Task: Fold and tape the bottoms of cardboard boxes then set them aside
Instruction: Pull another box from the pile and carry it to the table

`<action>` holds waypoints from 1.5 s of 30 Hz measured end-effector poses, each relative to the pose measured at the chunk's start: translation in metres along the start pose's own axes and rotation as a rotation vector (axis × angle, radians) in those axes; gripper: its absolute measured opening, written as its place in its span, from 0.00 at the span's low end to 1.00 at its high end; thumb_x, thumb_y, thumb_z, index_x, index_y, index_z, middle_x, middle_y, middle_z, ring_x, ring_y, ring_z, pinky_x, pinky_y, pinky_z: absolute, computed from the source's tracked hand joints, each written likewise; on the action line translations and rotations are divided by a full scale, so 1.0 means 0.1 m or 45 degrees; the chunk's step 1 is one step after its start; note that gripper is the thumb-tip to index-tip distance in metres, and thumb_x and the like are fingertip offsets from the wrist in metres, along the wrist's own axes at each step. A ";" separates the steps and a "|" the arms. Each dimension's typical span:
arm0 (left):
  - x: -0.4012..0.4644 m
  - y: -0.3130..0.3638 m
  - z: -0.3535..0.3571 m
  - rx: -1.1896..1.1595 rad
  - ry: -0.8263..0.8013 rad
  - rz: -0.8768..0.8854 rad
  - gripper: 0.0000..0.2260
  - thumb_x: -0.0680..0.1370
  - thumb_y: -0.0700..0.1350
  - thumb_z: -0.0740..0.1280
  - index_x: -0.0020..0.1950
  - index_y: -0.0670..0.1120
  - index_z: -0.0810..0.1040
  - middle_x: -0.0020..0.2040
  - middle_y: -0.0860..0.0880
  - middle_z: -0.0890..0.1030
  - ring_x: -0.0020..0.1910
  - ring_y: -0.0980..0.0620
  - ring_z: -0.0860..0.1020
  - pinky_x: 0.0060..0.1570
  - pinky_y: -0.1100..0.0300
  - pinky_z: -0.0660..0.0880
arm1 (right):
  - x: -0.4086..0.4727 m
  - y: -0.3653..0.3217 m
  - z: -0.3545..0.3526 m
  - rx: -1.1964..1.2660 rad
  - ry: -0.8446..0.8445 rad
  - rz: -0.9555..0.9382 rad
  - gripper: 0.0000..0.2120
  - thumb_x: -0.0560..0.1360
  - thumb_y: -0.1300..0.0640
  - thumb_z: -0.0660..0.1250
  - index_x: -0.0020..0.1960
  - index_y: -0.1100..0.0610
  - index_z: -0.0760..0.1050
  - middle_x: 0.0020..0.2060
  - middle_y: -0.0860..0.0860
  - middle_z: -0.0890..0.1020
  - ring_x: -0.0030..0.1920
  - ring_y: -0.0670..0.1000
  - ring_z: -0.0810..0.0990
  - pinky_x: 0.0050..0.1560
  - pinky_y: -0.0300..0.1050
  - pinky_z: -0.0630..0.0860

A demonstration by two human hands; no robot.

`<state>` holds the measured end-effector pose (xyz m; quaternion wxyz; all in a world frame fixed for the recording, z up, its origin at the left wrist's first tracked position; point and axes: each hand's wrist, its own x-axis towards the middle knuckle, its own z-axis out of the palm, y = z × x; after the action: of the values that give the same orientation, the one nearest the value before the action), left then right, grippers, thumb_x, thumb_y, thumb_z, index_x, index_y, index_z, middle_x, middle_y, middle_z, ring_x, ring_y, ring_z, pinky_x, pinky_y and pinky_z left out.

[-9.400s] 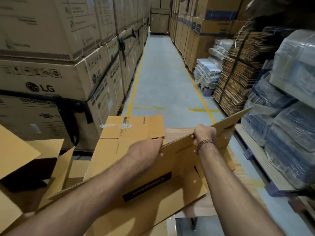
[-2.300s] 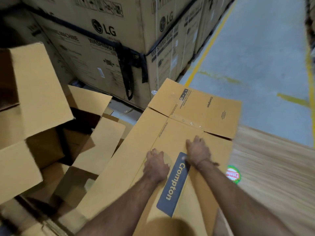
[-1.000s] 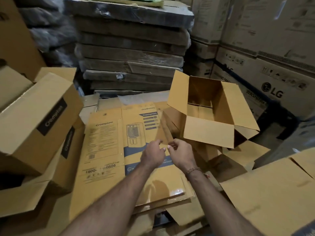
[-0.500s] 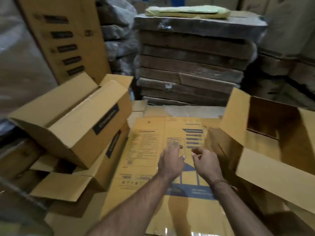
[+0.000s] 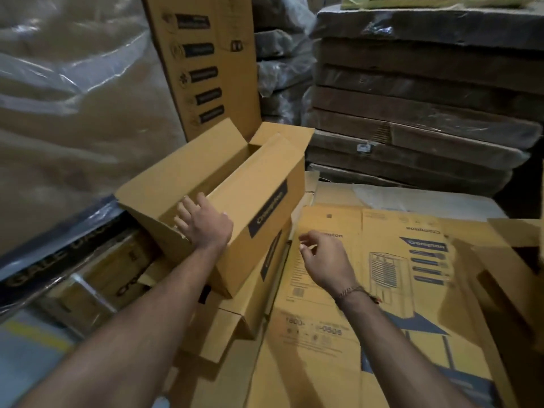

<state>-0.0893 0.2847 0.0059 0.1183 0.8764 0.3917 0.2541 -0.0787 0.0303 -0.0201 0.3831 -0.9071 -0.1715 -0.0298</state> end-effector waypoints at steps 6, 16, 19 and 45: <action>0.65 -0.17 -0.14 0.207 -0.641 -0.137 0.30 0.77 0.59 0.73 0.73 0.46 0.69 0.72 0.39 0.73 0.74 0.37 0.69 0.79 0.36 0.54 | 0.32 -0.62 0.66 0.044 -0.038 0.048 0.13 0.82 0.52 0.67 0.65 0.52 0.81 0.56 0.47 0.85 0.54 0.46 0.83 0.59 0.47 0.82; 0.74 -0.08 -0.74 -0.257 -1.469 0.549 0.28 0.85 0.65 0.55 0.76 0.49 0.74 0.72 0.49 0.78 0.61 0.49 0.82 0.65 0.45 0.77 | 0.69 -1.32 0.91 0.758 -0.216 0.645 0.60 0.59 0.11 0.54 0.80 0.49 0.61 0.71 0.58 0.76 0.56 0.63 0.81 0.34 0.55 0.82; 0.70 -0.25 -0.69 -0.383 -1.799 0.518 0.31 0.83 0.69 0.51 0.79 0.54 0.72 0.78 0.54 0.73 0.66 0.50 0.80 0.72 0.40 0.71 | 0.74 -1.36 0.87 0.894 -0.212 0.771 0.58 0.61 0.15 0.63 0.76 0.55 0.67 0.65 0.59 0.81 0.54 0.62 0.83 0.30 0.52 0.82; 1.54 -1.63 0.58 0.450 -0.543 0.309 0.53 0.76 0.63 0.74 0.85 0.47 0.42 0.82 0.39 0.32 0.81 0.36 0.49 0.68 0.36 0.71 | 0.83 -1.21 1.92 -0.435 -0.166 0.803 0.32 0.62 0.27 0.67 0.46 0.56 0.81 0.44 0.55 0.83 0.42 0.56 0.81 0.42 0.47 0.84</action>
<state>-0.0738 0.5077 -0.0547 0.0123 0.9574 0.2885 0.0045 -0.0561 0.2682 -0.0573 0.2048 -0.9663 0.1002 0.1194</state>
